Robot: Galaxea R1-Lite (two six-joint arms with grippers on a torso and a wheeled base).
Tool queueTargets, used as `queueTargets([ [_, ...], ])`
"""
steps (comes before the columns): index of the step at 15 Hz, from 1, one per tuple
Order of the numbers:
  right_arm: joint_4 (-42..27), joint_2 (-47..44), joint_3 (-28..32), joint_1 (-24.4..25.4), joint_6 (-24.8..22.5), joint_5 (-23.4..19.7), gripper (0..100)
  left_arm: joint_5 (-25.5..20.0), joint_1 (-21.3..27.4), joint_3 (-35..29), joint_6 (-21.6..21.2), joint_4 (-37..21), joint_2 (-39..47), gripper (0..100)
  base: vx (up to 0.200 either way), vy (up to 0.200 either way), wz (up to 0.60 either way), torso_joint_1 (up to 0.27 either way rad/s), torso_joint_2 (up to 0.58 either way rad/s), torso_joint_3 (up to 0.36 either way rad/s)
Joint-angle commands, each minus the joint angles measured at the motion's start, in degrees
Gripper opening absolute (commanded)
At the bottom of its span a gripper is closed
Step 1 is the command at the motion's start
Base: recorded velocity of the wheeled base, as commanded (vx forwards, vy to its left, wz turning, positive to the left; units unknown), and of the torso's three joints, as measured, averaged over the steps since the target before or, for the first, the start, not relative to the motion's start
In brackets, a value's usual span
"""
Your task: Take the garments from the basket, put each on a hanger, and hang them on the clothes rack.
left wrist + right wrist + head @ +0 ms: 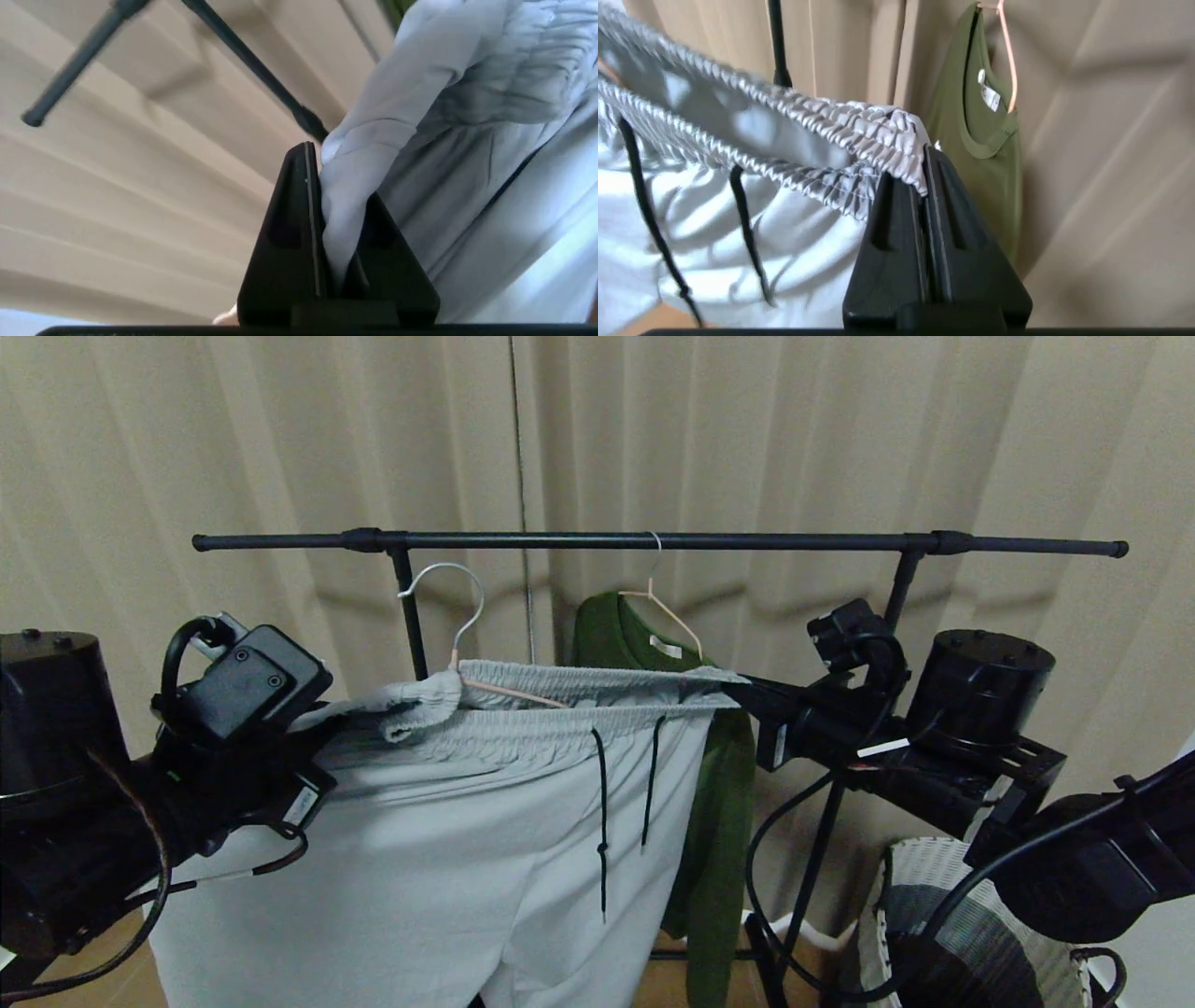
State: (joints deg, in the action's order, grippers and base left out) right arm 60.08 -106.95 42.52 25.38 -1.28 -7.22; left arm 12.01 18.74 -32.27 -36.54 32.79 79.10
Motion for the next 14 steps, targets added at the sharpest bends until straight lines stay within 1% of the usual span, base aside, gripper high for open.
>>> queueTargets([
  [1,0.04,0.16,0.02,0.20,-0.04,0.01,0,0.03,-0.72,0.72,-0.55,-0.01,0.52,0,0.000,0.000,0.00,0.000,0.00,0.000],
  [3,-0.66,0.69,0.02,0.46,-0.39,-0.17,0,0.03,-1.95,1.16,-3.28,0.25,0.44,0,0.000,0.000,0.00,0.000,0.00,0.000],
  [4,-1.01,1.04,-0.07,0.63,-0.65,-0.17,0,0.03,-2.04,1.33,-3.98,0.96,0.44,0,0.000,0.000,0.00,0.000,0.00,0.000],
  [6,-1.10,1.74,-0.77,3.27,-0.74,-0.17,0,0.21,-1.95,2.47,-5.92,3.59,0.44,0,0.000,0.000,0.00,0.000,0.00,0.000],
  [9,-1.01,2.01,-1.92,6.00,-0.83,-0.17,0,0.38,-1.86,2.83,-10.57,5.00,0.52,0,0.000,0.000,0.00,0.000,0.00,0.000],
  [12,-0.92,2.36,-3.94,8.63,-0.83,-0.17,0,0.47,-1.77,2.83,-10.31,6.58,0.79,0,0.000,0.000,0.00,0.000,0.00,0.000],
  [13,-0.57,2.36,-5.43,10.92,-0.83,-0.17,0,1.00,-1.77,2.83,-9.87,8.43,0.88,0,0.000,0.000,0.00,0.000,0.00,0.000],
  [14,-0.49,2.45,-6.05,11.88,-0.83,-0.17,0,1.18,-1.60,2.91,-9.08,9.04,0.88,0,0.000,0.000,0.00,0.000,0.00,0.000],
])
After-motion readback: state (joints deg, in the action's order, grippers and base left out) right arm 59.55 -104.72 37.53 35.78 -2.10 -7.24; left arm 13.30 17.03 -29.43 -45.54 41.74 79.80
